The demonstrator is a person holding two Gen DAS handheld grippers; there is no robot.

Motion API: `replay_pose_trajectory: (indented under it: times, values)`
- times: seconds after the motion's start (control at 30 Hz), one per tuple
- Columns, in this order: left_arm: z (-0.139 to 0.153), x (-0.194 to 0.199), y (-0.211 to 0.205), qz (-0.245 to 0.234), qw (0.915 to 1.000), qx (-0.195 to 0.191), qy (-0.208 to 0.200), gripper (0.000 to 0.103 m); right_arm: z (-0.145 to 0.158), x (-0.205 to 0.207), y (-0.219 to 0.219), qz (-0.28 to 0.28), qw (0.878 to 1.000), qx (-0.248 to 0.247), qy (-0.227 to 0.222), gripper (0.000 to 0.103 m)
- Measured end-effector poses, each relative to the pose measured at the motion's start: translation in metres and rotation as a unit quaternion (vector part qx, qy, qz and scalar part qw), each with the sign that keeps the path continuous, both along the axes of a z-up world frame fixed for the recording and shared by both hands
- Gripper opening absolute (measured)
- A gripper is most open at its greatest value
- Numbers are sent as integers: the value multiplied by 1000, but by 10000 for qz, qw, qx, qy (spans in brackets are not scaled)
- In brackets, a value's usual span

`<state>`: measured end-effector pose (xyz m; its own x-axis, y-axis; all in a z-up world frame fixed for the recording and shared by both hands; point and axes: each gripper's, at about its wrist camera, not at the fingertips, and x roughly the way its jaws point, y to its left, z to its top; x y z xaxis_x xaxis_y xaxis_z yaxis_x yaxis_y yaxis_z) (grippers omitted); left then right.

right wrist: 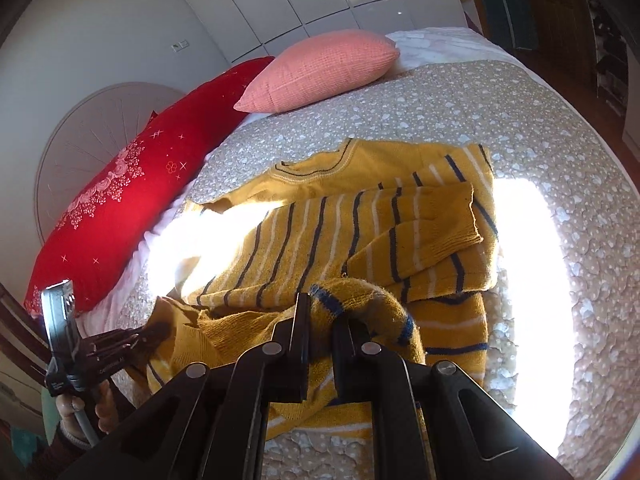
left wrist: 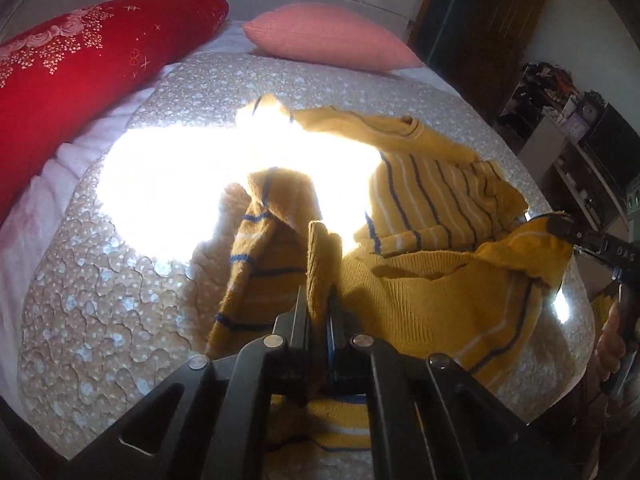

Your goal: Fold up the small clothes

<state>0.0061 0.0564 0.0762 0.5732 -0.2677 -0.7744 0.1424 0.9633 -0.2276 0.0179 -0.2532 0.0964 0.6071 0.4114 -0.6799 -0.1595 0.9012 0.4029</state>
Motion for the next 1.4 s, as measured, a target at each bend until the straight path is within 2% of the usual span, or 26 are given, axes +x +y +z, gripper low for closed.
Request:
replay_pose_trajectory:
  times: [0.07,0.13,0.27,0.37,0.43,0.5,0.53,0.6,0.67,0.7,0.73,0.77,0.83,0.87,0.9,0.93,1.0,1.07,1.1,1.13,1.2,1.3,1.4]
  values:
    - [25,1,8,96,9995,-157,-255,5,9,3,-2,-7,9999,65,-99,10]
    - [45,14,11,197,9989,-152,-407,5,18,12,-5,-11,9997,165,-179,10]
    - [64,73,11,475,9975,123,-517,5,33,54,-9,-83,9992,327,-196,10]
    - [60,130,10,779,9958,229,-417,6,28,98,-12,-252,9992,319,-14,10]
    - [47,162,2,898,9933,610,-386,8,14,131,-13,-289,9988,346,203,11]
    - [26,187,-3,967,9916,854,-99,11,-10,161,-14,-342,9975,254,565,13]
    - [18,193,-4,989,9914,857,68,11,-23,172,-16,-429,9957,244,786,15]
    - [14,186,-2,992,9930,641,57,11,-44,183,-23,-596,9914,436,1085,15]
    - [22,169,1,976,9943,403,-142,22,-49,183,-32,-649,9889,793,1074,17]
    - [27,159,3,1006,9941,320,-230,37,-48,180,-36,-645,9883,961,995,22]
    - [31,149,7,1074,9935,215,-324,53,-45,176,-40,-648,9876,1091,921,32]
    - [36,138,10,1178,9921,90,-422,60,-42,173,-43,-679,9872,1172,843,37]
    - [40,114,16,1300,9896,-177,-584,69,-33,165,-48,-843,9875,1133,697,49]
    - [38,103,17,1328,9888,-263,-633,70,-27,160,-51,-977,9880,1045,586,55]
    - [35,92,16,1349,9880,-307,-682,71,-20,153,-53,-1088,9880,993,455,66]
    - [29,82,14,1336,9879,-303,-733,71,-13,147,-55,-1174,9881,935,343,71]
    - [13,71,9,1261,9887,-196,-785,71,-2,138,-50,-1155,9910,619,279,71]
    - [-3,66,4,1095,9910,-101,-767,71,4,132,-31,-799,9964,102,260,52]
    - [-11,65,3,1053,9916,-60,-743,71,5,130,-16,-578,9977,-185,290,30]
    - [-18,65,4,1046,9918,-72,-734,68,2,130,-1,-339,9980,-401,354,21]
    - [-32,70,15,1067,9922,-235,-602,61,-7,138,28,-21,9956,-786,505,21]
    - [-48,81,39,1013,9914,-823,-102,60,-34,172,60,93,9838,-1627,743,21]
    - [-60,88,60,1082,9883,-1071,109,62,-52,220,62,-432,9682,-2321,821,19]
